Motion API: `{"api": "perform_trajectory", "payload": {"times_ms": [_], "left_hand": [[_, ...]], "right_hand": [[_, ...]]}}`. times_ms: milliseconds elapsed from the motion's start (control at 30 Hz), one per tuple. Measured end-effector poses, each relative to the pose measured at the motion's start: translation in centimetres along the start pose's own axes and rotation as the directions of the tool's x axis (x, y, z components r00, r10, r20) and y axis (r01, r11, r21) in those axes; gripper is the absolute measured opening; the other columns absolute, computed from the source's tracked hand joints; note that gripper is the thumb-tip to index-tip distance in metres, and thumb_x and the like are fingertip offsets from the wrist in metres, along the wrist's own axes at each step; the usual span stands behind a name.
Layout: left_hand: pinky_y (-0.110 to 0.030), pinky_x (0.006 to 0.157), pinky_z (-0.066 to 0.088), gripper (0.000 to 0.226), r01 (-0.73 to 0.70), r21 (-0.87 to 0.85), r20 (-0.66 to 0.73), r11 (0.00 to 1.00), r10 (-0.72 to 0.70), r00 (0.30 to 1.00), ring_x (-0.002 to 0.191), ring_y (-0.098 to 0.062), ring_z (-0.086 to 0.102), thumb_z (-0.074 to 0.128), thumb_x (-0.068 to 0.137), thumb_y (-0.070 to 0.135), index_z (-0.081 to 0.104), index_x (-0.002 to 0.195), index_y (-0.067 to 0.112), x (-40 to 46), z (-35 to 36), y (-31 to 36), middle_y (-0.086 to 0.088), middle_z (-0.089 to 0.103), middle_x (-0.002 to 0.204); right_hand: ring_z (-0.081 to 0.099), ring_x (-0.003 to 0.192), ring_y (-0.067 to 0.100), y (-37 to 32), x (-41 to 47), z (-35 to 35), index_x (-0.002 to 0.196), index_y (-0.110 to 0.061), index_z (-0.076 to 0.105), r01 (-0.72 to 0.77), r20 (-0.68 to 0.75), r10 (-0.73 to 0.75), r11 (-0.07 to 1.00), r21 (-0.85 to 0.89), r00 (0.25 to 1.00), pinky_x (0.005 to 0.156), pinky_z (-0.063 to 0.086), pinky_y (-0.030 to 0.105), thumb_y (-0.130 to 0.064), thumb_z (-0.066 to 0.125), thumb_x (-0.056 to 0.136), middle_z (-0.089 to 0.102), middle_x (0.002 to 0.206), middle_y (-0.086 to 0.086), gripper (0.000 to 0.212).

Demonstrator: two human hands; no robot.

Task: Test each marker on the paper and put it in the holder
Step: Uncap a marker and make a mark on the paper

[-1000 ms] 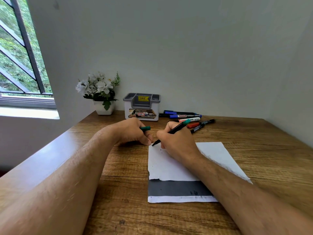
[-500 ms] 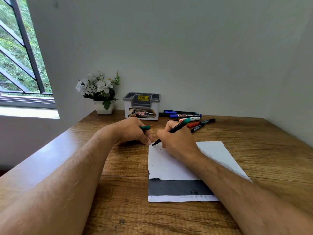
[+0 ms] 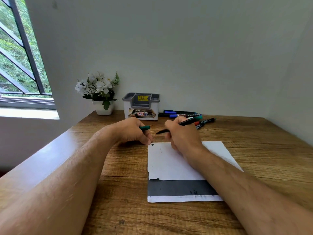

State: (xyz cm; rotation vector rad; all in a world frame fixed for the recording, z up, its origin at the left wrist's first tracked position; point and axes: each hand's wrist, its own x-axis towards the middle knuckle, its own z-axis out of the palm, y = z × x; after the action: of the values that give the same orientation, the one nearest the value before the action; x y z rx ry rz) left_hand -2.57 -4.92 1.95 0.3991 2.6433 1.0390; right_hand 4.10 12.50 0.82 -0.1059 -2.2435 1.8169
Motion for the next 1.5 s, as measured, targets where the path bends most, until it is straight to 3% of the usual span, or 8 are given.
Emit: {"api": "perform_trajectory", "payload": {"times_ms": [100, 200, 333, 533, 967, 1167, 1333, 1500], "left_hand": [[-0.028, 0.067, 0.042, 0.006, -0.032, -0.03, -0.025, 0.999, 0.031, 0.999, 0.078, -0.011, 0.064, 0.073, 0.085, 0.02, 0.078, 0.088, 0.02, -0.3, -0.1, -0.3, 0.007, 0.072, 0.073], [-0.023, 0.045, 0.026, 0.029, -0.071, -0.254, -0.019, 0.965, 0.068, 0.998, 0.047, -0.008, 0.035, 0.047, 0.097, 0.032, 0.072, 0.103, 0.017, -0.4, -0.3, -0.5, 0.01, 0.043, 0.057], [-0.023, 0.042, 0.022, 0.038, -0.214, -0.486, -0.083, 0.847, 0.199, 0.976, 0.051, -0.009, 0.027, 0.029, 0.104, 0.03, 0.062, 0.101, 0.012, -0.5, 0.1, 0.0, 0.005, 0.037, 0.065], [-0.023, 0.045, 0.035, 0.031, -0.312, -0.345, -0.211, 0.885, 0.251, 0.945, 0.052, -0.008, 0.04, 0.034, 0.108, 0.025, 0.061, 0.106, 0.01, -0.2, 1.5, 0.7, 0.0, 0.043, 0.066], [-0.04, 0.054, 0.031, 0.024, -0.414, -0.188, -0.28, 0.891, 0.355, 0.892, 0.063, -0.027, 0.035, 0.039, 0.107, 0.024, 0.062, 0.105, 0.017, -0.2, 1.8, 0.8, -0.002, 0.046, 0.072], [-0.035, 0.053, 0.034, 0.02, -0.418, -0.16, -0.247, 0.894, 0.374, 0.894, 0.057, -0.015, 0.04, 0.043, 0.106, 0.023, 0.062, 0.109, 0.021, 0.1, 2.0, 0.9, 0.007, 0.049, 0.067], [-0.032, 0.061, 0.048, 0.018, -0.414, -0.342, -0.249, 0.843, 0.343, 0.906, 0.066, -0.02, 0.052, 0.059, 0.097, 0.017, 0.069, 0.113, 0.018, 0.3, 1.6, 0.1, -0.002, 0.059, 0.074], [-0.023, 0.058, 0.058, 0.038, -0.374, -0.718, -0.264, 0.587, 0.267, 0.927, 0.066, -0.017, 0.069, 0.078, 0.073, 0.015, 0.066, 0.108, 0.006, 0.2, 2.0, 0.4, -0.01, 0.071, 0.078]], "right_hand": [[0.051, 0.042, 0.007, -0.6, 0.2, -1.3, 0.075, -0.016, 0.064, -0.059, 0.021, 0.056, 0.955, 0.291, 0.998, 0.038, 0.04, 0.02, -0.008, 0.063, 0.089, 0.062, 0.058, 0.0, 0.016], [0.059, 0.049, 0.011, -0.8, 0.3, -2.4, 0.081, -0.014, 0.069, -0.028, 0.01, 0.026, 0.917, 0.398, 1.0, 0.043, 0.047, 0.024, -0.005, 0.063, 0.087, 0.065, 0.063, 0.002, 0.012], [0.067, 0.055, 0.017, -1.0, 0.5, -2.9, 0.09, -0.008, 0.068, 0.02, 0.005, -0.026, 0.868, 0.496, 1.0, 0.046, 0.052, 0.025, -0.011, 0.057, 0.092, 0.072, 0.07, 0.01, 0.012], [0.074, 0.064, 0.023, -0.7, 0.5, -2.7, 0.087, -0.01, 0.065, 0.089, -0.011, -0.095, 0.887, 0.453, 0.995, 0.049, 0.057, 0.027, -0.011, 0.06, 0.095, 0.077, 0.076, 0.013, 0.01], [0.074, 0.065, 0.024, -0.4, 0.8, -2.7, 0.09, -0.009, 0.067, 0.105, -0.021, -0.108, 0.886, 0.451, 0.994, 0.05, 0.058, 0.029, -0.013, 0.059, 0.096, 0.077, 0.079, 0.015, 0.011], [0.074, 0.064, 0.022, 0.0, 1.0, -2.3, 0.093, -0.009, 0.071, 0.064, 0.024, -0.081, 0.907, 0.415, 0.996, 0.05, 0.058, 0.028, -0.015, 0.064, 0.095, 0.078, 0.079, 0.013, 0.009], [0.069, 0.056, 0.019, 0.0, 1.6, -3.1, 0.086, -0.011, 0.079, 0.035, 0.052, -0.064, 0.901, 0.433, 0.997, 0.048, 0.055, 0.027, -0.008, 0.075, 0.086, 0.074, 0.072, 0.012, 0.006], [0.072, 0.057, 0.025, -0.2, 1.6, -3.1, 0.085, -0.014, 0.073, 0.011, 0.073, -0.059, 0.847, 0.532, 0.996, 0.045, 0.056, 0.028, 0.0, 0.076, 0.081, 0.075, 0.074, 0.017, 0.014]]}}
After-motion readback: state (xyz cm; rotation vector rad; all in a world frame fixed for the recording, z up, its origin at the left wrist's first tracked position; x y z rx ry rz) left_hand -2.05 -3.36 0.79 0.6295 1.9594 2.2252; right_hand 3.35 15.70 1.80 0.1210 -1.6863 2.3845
